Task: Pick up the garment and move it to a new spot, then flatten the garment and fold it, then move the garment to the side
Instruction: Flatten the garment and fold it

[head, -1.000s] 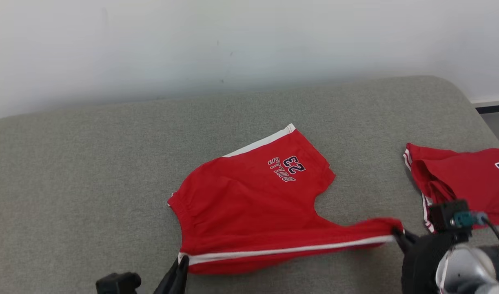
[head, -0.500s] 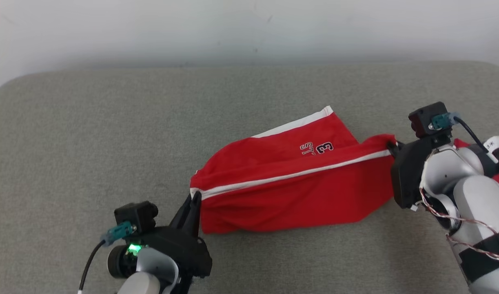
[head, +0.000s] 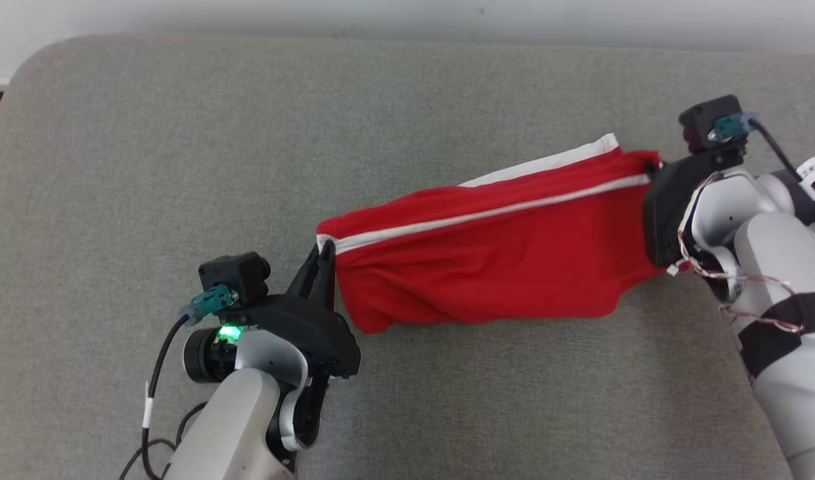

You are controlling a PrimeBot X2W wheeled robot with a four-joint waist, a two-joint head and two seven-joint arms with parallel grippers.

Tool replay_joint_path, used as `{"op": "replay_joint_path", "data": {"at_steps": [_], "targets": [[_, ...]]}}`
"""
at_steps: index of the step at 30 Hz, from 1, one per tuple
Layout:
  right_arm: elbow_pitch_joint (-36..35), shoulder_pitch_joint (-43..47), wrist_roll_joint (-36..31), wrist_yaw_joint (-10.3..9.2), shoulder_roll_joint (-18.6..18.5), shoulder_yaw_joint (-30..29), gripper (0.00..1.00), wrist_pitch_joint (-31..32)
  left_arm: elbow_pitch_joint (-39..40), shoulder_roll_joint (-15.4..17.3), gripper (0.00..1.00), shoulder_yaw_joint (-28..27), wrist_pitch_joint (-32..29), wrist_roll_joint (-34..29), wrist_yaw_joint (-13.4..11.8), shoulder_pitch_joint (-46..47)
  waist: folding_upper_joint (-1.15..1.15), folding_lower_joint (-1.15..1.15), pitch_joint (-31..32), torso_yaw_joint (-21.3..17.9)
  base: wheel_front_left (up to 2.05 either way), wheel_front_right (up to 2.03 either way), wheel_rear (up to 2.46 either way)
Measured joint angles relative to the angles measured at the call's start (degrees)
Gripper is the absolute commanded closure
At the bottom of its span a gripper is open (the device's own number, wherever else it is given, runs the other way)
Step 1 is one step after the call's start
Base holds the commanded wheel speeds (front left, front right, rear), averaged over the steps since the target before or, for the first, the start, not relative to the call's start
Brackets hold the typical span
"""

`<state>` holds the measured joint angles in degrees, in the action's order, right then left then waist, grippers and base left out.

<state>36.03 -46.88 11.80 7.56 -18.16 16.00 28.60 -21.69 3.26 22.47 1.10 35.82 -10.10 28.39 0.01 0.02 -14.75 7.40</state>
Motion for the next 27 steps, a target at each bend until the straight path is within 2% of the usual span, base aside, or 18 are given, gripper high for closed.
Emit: {"op": "replay_joint_path", "data": {"at_steps": [1,2,3,11,15,19,21,27], "targets": [[1.19,-0.70,-0.36,0.00,0.40,-0.85,1.00,-0.69,-0.37,-0.07,0.67,0.21,0.22,0.09,-0.07,0.51,0.00,0.00,-0.40,0.25,0.00,0.00,0.00],[2.07,-1.43,-0.65,0.00,0.77,-1.43,0.60,-1.87,-0.65,-0.13,0.19,0.35,0.43,0.19,-0.32,0.98,0.00,0.00,-0.78,0.48,0.00,0.00,0.00],[2.92,-2.16,-1.10,0.00,1.11,-1.92,0.00,-3.07,-0.96,-0.22,0.00,0.58,0.66,0.42,-0.49,1.42,0.00,0.00,-1.13,0.70,0.00,0.00,0.00],[8.21,-5.11,-2.40,0.00,4.02,-4.28,0.00,-14.26,-1.98,-0.31,0.00,0.96,6.62,1.77,-0.42,2.65,0.00,-0.01,-1.21,1.34,0.00,0.00,0.00],[11.28,-5.19,-1.63,0.00,4.14,-5.34,0.00,-16.55,-2.14,0.23,0.00,0.22,11.00,0.99,-0.03,2.33,0.00,-0.01,0.22,1.19,0.00,0.00,0.00],[13.86,-4.82,0.03,0.00,3.99,-6.39,0.00,-16.71,-0.83,2.46,0.00,-0.70,13.41,-2.04,0.64,-0.27,0.00,-0.02,2.12,1.04,0.00,0.00,0.00],[15.85,-3.88,1.83,0.00,3.67,-8.13,0.00,-15.93,2.08,4.50,0.00,-1.38,13.79,-6.53,1.64,-3.20,-0.01,-0.02,3.63,0.88,0.00,0.00,0.00],[18.96,-1.58,3.34,0.00,3.18,-9.93,0.00,-13.37,11.20,5.23,0.00,-6.81,13.88,-15.66,4.68,-12.94,-0.01,-0.03,6.09,0.69,0.00,0.00,0.00]]}}
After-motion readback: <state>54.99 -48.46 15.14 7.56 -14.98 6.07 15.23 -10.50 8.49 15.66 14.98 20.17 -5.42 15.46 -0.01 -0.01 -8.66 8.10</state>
